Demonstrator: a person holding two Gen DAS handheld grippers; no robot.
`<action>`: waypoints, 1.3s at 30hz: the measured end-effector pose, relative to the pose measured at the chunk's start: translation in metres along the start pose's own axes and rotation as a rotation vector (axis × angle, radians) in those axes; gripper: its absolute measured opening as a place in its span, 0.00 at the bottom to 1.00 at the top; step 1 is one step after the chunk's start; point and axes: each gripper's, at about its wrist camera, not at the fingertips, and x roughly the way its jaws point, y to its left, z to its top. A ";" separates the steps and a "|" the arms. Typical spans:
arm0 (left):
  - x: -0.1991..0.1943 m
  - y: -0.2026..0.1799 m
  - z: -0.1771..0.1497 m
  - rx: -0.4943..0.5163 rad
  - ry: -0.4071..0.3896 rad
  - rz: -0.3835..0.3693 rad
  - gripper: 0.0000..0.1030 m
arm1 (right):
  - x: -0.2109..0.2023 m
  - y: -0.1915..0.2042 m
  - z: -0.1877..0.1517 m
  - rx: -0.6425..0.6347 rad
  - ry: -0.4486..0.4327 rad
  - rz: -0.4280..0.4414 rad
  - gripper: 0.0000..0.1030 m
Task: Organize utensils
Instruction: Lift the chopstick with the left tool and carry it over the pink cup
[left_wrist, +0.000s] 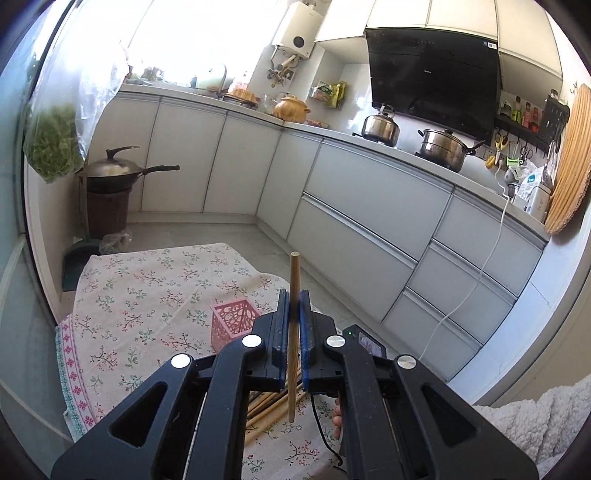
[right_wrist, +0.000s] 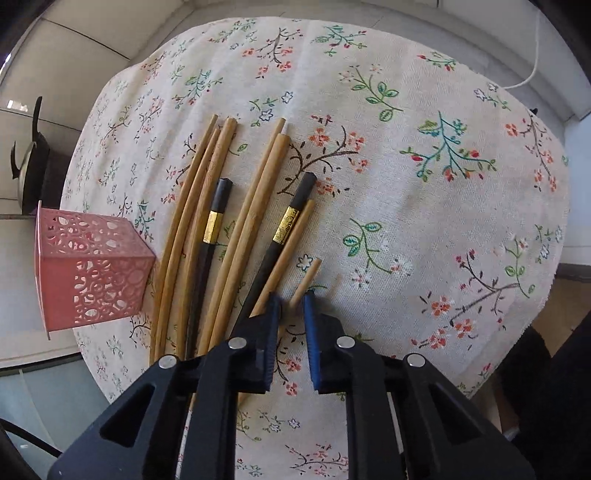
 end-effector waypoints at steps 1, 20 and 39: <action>0.000 0.002 0.000 -0.007 -0.004 0.005 0.04 | 0.002 -0.002 0.003 0.008 0.002 0.025 0.06; 0.017 -0.017 0.046 -0.104 -0.151 0.122 0.04 | -0.223 -0.021 0.005 -0.292 -0.437 0.436 0.05; 0.124 0.026 0.073 -0.106 -0.134 0.293 0.10 | -0.270 0.083 0.023 -0.478 -0.596 0.431 0.05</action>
